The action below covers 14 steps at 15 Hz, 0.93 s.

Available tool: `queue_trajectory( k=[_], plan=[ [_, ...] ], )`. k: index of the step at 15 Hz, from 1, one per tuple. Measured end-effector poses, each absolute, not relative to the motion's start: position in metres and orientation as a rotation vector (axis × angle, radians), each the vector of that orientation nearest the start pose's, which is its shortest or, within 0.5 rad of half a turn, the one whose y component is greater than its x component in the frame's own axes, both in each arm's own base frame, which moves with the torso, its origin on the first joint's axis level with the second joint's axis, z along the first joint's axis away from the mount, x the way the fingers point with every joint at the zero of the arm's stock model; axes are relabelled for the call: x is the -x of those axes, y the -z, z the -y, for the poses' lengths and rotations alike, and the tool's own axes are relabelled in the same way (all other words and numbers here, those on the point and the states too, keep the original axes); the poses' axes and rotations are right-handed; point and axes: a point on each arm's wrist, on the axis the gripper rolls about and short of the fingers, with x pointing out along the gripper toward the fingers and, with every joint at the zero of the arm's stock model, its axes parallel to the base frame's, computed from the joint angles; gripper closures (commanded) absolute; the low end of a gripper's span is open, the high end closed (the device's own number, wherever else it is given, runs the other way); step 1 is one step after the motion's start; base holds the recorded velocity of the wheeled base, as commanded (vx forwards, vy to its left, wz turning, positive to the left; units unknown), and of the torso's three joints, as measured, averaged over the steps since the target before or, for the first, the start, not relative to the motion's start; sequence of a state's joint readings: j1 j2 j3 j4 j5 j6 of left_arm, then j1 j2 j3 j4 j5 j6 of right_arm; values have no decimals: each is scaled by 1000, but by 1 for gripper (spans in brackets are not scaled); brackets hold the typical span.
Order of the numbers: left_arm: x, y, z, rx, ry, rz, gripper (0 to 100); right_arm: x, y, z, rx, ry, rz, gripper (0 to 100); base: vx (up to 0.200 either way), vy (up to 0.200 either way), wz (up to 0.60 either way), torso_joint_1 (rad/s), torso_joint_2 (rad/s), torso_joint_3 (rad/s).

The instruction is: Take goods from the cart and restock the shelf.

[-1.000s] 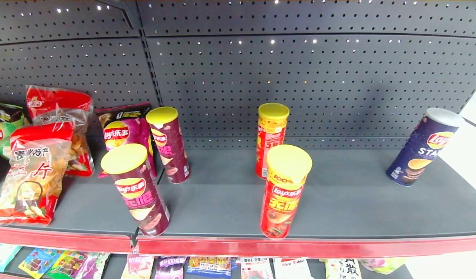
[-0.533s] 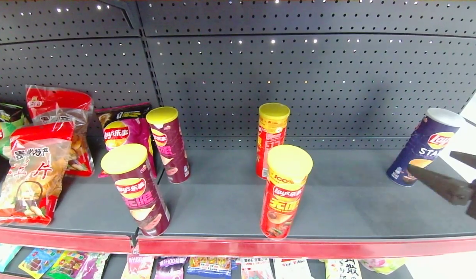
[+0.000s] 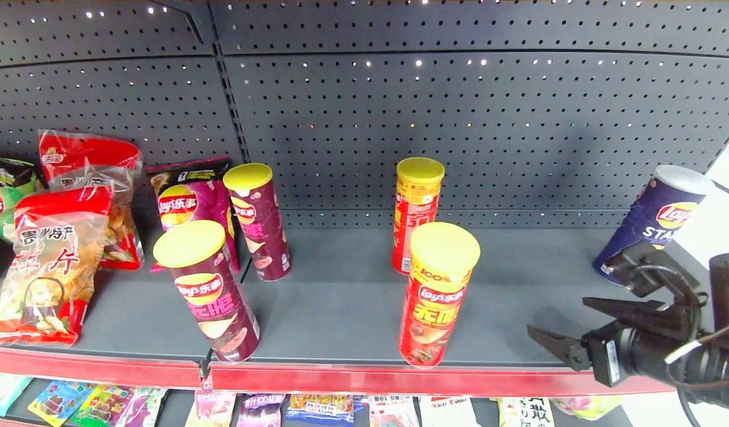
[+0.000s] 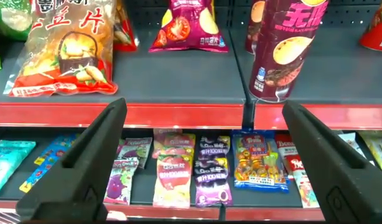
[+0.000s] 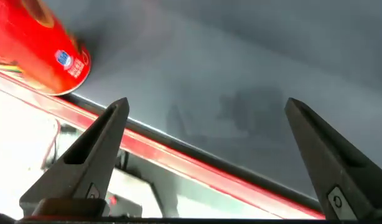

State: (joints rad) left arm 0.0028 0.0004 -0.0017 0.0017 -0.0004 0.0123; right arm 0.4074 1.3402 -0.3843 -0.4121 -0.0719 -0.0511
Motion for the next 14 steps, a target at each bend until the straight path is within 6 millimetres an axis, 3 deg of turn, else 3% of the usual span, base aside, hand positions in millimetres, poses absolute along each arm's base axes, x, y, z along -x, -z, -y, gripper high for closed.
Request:
queue_trajectory(
  k=[7, 14],
  plan=[
    [23, -76, 0, -12, -4, 0, 0, -197, -122, -107, 246, -366, -596, 0, 0, 0, 0, 0, 0, 0],
    [23, -76, 0, -12, -4, -1, 0, -216, -116, -125, 261, -388, -613, 0, 0, 0, 0, 0, 0, 0]
  ],
)
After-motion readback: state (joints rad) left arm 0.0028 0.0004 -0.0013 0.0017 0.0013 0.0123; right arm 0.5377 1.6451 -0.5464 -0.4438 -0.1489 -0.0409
